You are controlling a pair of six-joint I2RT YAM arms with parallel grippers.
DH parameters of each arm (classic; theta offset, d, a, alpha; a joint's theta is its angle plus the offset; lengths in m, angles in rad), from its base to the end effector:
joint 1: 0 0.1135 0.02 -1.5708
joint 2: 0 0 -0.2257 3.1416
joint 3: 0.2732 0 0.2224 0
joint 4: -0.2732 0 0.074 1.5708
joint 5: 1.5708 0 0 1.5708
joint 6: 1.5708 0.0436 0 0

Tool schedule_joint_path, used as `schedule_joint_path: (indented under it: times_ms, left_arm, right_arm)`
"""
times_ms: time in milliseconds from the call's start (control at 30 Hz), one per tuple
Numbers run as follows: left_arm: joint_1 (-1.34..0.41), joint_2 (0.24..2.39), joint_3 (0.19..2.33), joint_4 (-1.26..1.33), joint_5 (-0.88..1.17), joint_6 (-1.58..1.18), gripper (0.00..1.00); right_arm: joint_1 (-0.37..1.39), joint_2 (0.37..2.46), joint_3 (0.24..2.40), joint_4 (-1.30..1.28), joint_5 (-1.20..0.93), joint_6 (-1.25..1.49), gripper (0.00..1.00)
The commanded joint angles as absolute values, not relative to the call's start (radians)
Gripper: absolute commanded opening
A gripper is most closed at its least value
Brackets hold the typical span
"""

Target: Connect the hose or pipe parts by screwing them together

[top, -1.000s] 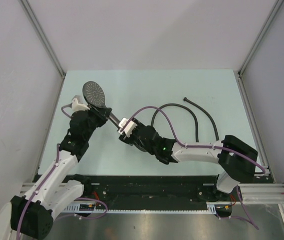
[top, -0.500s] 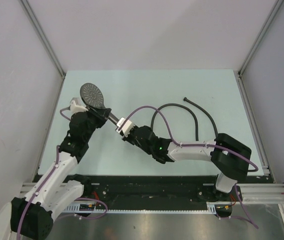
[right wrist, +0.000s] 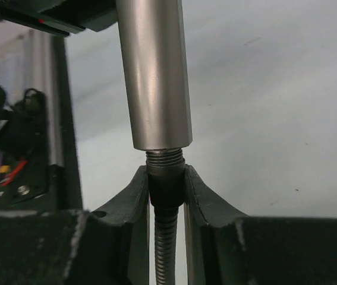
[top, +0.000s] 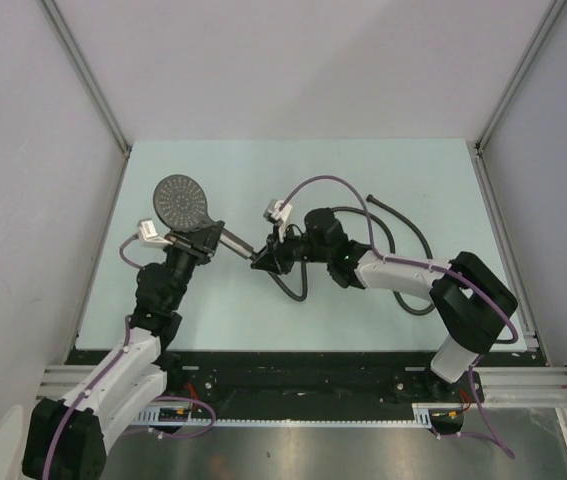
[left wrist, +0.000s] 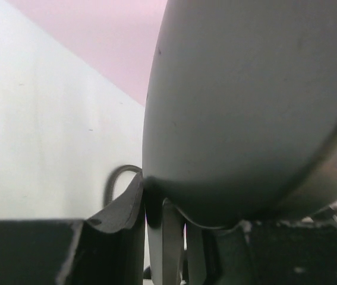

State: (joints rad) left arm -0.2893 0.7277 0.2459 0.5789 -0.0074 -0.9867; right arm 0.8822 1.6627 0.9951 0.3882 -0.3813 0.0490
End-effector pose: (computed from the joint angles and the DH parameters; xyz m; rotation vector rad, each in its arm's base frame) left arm 0.1785 -0.0528 0.2290 -0.5390 1.4640 -1.0194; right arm 0.2137 0.2852 0.2212 -1.0378 1.6516 0.9858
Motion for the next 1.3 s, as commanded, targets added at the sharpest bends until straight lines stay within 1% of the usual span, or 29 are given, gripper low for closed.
schedule_joint_path:
  times_ms: [0, 33, 67, 100, 133, 200, 233, 333, 467, 500, 567, 600, 667, 700, 767, 800, 833, 867, 900, 933, 1000, 1033, 1067, 1100, 1167, 1200, 1267]
  left_arm:
    - [-0.305, 0.764, 0.212, 0.919, 0.248, -0.985, 0.00]
    - [-0.305, 0.772, 0.210, 0.974, 0.267, -0.980, 0.01]
    - [-0.305, 0.787, 0.201, 1.003, 0.299, -0.973, 0.00]
    - [-0.305, 0.791, 0.195, 1.035, 0.313, -0.974, 0.01]
    - [-0.305, 0.798, 0.187, 1.102, 0.321, -0.976, 0.00]
    - [-0.305, 0.830, 0.176, 1.155, 0.353, -0.986, 0.00]
    - [-0.305, 0.842, 0.189, 1.193, 0.370, -0.986, 0.00]
    - [-0.305, 0.897, 0.216, 1.248, 0.454, -0.986, 0.00]
    - [-0.305, 0.930, 0.253, 1.275, 0.486, -0.982, 0.00]
    - [-0.305, 0.931, 0.255, 1.275, 0.460, -0.980, 0.00]
    - [-0.305, 0.931, 0.261, 1.256, 0.430, -0.976, 0.00]
    - [-0.305, 0.928, 0.267, 1.234, 0.417, -0.971, 0.01]
    - [-0.305, 0.910, 0.299, 1.119, 0.374, -0.942, 0.00]
    - [-0.305, 0.901, 0.307, 1.082, 0.358, -0.930, 0.00]
    - [-0.305, 0.861, 0.336, 0.944, 0.289, -0.892, 0.00]
    - [-0.305, 0.847, 0.350, 0.890, 0.269, -0.873, 0.00]
    - [-0.305, 0.830, 0.360, 0.814, 0.249, -0.855, 0.00]
    - [-0.305, 0.813, 0.376, 0.780, 0.211, -0.821, 0.00]
    - [-0.305, 0.775, 0.388, 0.732, 0.184, -0.810, 0.00]
    - [-0.305, 0.758, 0.402, 0.633, 0.160, -0.799, 0.00]
    - [-0.305, 0.718, 0.445, 0.531, 0.088, -0.778, 0.01]
    - [-0.305, 0.710, 0.460, 0.443, 0.065, -0.775, 0.00]
    - [-0.305, 0.704, 0.489, 0.402, 0.026, -0.773, 0.00]
    - [-0.305, 0.698, 0.503, 0.323, 0.008, -0.778, 0.00]
    - [-0.305, 0.703, 0.552, 0.238, -0.035, -0.804, 0.00]
    - [-0.305, 0.706, 0.570, 0.151, -0.067, -0.808, 0.01]
    - [-0.305, 0.730, 0.623, 0.082, -0.087, -0.824, 0.00]
  right_arm:
    - [0.741, 1.609, 1.014, 0.701, -0.747, 0.317, 0.00]
    - [0.712, 1.612, 1.015, 0.747, -0.831, 0.337, 0.00]
    - [0.692, 1.627, 1.014, 0.773, -0.871, 0.360, 0.00]
    - [0.678, 1.638, 1.014, 0.813, -0.915, 0.455, 0.00]
    - [0.642, 1.652, 1.014, 0.933, -1.011, 0.515, 0.00]
    - [0.612, 1.699, 1.014, 1.085, -1.084, 0.729, 0.00]
    - [0.595, 1.715, 1.009, 1.226, -1.127, 0.797, 0.00]
    - [0.575, 1.761, 1.009, 1.435, -1.158, 0.975, 0.00]
    - [0.542, 1.810, 1.008, 1.539, -1.161, 1.095, 0.00]
    - [0.540, 1.815, 1.008, 1.540, -1.163, 1.101, 0.01]
    - [0.540, 1.819, 1.002, 1.539, -1.163, 1.100, 0.07]
    - [0.538, 1.816, 0.987, 1.537, -1.158, 1.095, 0.16]
    - [0.537, 1.792, 0.970, 1.491, -1.126, 1.022, 0.27]
    - [0.535, 1.773, 0.957, 1.438, -1.114, 0.964, 0.38]
    - [0.537, 1.696, 0.945, 1.187, -1.066, 0.829, 0.48]
    - [0.538, 1.665, 0.942, 1.083, -1.040, 0.643, 0.53]
    - [0.549, 1.632, 0.942, 0.848, -0.966, 0.553, 0.55]
    - [0.558, 1.564, 0.942, 0.743, -0.915, 0.454, 0.58]
    - [0.571, 1.536, 0.942, 0.651, -0.855, 0.317, 0.64]
    - [0.598, 1.507, 0.942, 0.520, -0.727, 0.260, 0.66]
    - [0.633, 1.444, 0.942, 0.442, -0.622, 0.194, 0.72]
    - [0.687, 1.425, 0.942, 0.387, -0.506, 0.125, 0.73]
    - [0.721, 1.411, 0.942, 0.361, -0.438, 0.086, 0.73]
    - [0.754, 1.384, 0.942, 0.329, -0.296, 0.037, 0.73]
    - [0.871, 1.374, 0.942, 0.318, -0.159, -0.076, 0.73]
    - [0.908, 1.374, 0.942, 0.324, -0.070, -0.103, 0.73]
    - [0.983, 1.387, 0.942, 0.347, -0.008, -0.130, 0.73]
